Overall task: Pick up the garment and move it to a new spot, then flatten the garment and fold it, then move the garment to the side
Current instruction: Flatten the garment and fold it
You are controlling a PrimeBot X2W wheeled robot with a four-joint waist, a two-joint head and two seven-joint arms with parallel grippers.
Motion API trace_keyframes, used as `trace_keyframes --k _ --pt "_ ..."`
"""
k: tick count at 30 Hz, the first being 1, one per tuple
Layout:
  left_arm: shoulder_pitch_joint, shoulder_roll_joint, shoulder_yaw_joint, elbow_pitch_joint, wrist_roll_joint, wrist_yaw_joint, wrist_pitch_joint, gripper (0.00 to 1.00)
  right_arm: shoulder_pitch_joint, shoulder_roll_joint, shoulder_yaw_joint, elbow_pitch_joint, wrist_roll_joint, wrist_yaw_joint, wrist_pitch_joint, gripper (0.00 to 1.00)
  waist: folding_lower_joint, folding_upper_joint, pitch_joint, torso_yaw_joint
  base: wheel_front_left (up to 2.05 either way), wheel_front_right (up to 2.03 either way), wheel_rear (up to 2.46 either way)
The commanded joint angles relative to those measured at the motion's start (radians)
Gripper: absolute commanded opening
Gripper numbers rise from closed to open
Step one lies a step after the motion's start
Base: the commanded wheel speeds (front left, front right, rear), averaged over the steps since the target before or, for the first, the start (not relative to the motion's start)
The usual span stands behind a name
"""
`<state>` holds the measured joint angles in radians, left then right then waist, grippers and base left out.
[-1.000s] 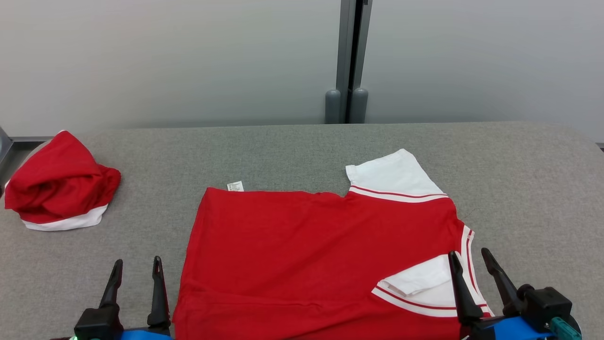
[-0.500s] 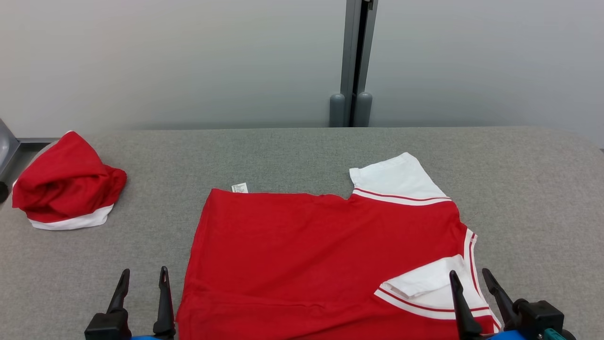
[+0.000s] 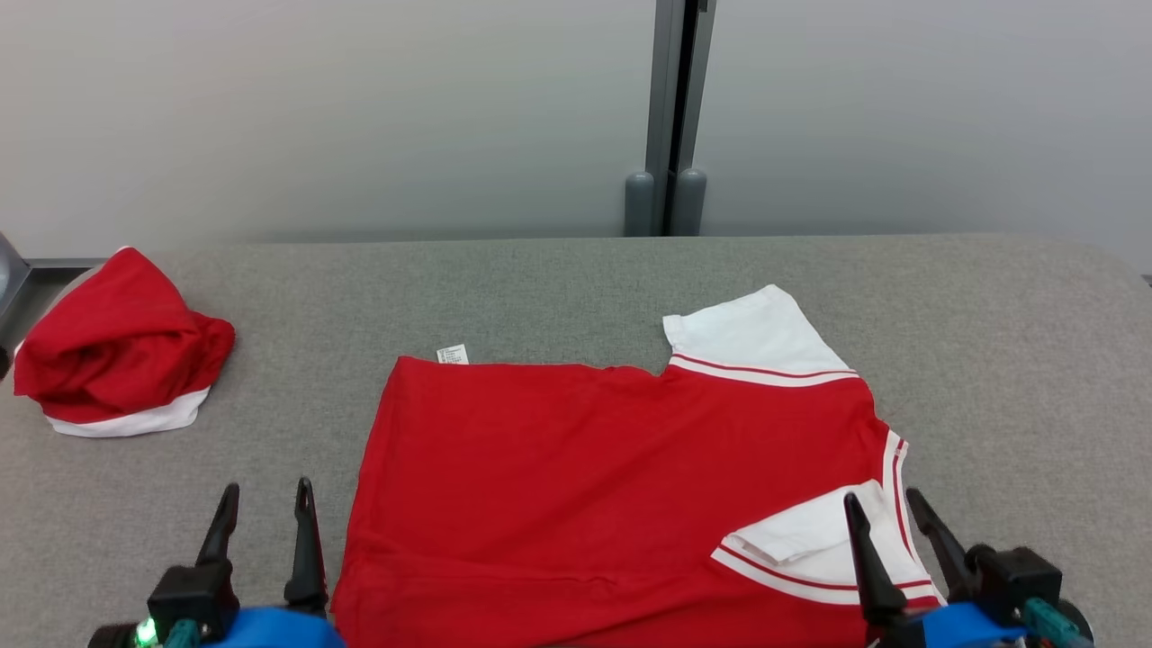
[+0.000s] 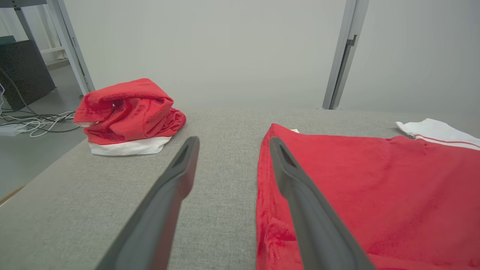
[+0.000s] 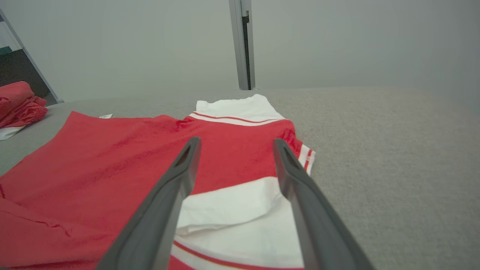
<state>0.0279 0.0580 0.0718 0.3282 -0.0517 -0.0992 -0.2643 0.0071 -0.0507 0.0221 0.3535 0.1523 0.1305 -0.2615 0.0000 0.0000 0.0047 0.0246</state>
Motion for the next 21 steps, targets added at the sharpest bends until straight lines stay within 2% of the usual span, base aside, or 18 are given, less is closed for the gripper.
trace_keyframes --k 1,5,10,12,15,16,21 --pt "-0.066 0.012 -0.004 0.006 -0.009 -0.009 0.0 1.0 -0.06 -0.002 -0.001 -0.007 -0.008 0.001 -0.005 1.0 0.0 0.0 0.012 0.0 0.0 0.0 0.0" --pt "-0.216 0.053 -0.026 0.04 -0.015 -0.024 0.0 1.0 -0.195 -0.036 0.02 -0.009 -0.021 0.001 -0.005 1.0 0.0 0.0 0.063 -0.006 0.0 0.0 0.0" --pt "-0.456 0.113 -0.083 0.163 -0.046 -0.033 0.005 1.0 -0.432 -0.089 0.074 0.089 -0.015 0.0 0.022 1.0 0.0 0.0 0.143 -0.021 0.0 0.0 0.0" --pt "-0.553 0.123 -0.124 0.221 -0.091 -0.032 0.023 1.0 -0.527 -0.112 0.102 0.136 -0.01 0.001 0.046 1.0 0.0 0.0 0.176 -0.025 0.0 0.0 0.0" --pt "-0.683 0.173 -0.202 0.314 -0.179 -0.031 0.087 1.0 -0.655 -0.143 0.148 0.213 0.001 0.0 0.085 1.0 0.0 0.0 0.225 -0.034 0.0 0.0 0.0" --pt "-0.683 0.173 -0.202 0.314 -0.179 -0.031 0.087 1.0 -0.655 -0.143 0.148 0.213 0.001 0.0 0.085 1.0 0.0 0.0 0.225 -0.034 0.0 0.0 0.0" --pt "-0.813 0.227 -0.354 0.423 -0.328 -0.031 0.219 1.0 -0.822 -0.173 0.22 0.329 0.04 0.0 0.125 1.0 0.0 0.0 0.299 -0.045 0.0 0.0 0.0"
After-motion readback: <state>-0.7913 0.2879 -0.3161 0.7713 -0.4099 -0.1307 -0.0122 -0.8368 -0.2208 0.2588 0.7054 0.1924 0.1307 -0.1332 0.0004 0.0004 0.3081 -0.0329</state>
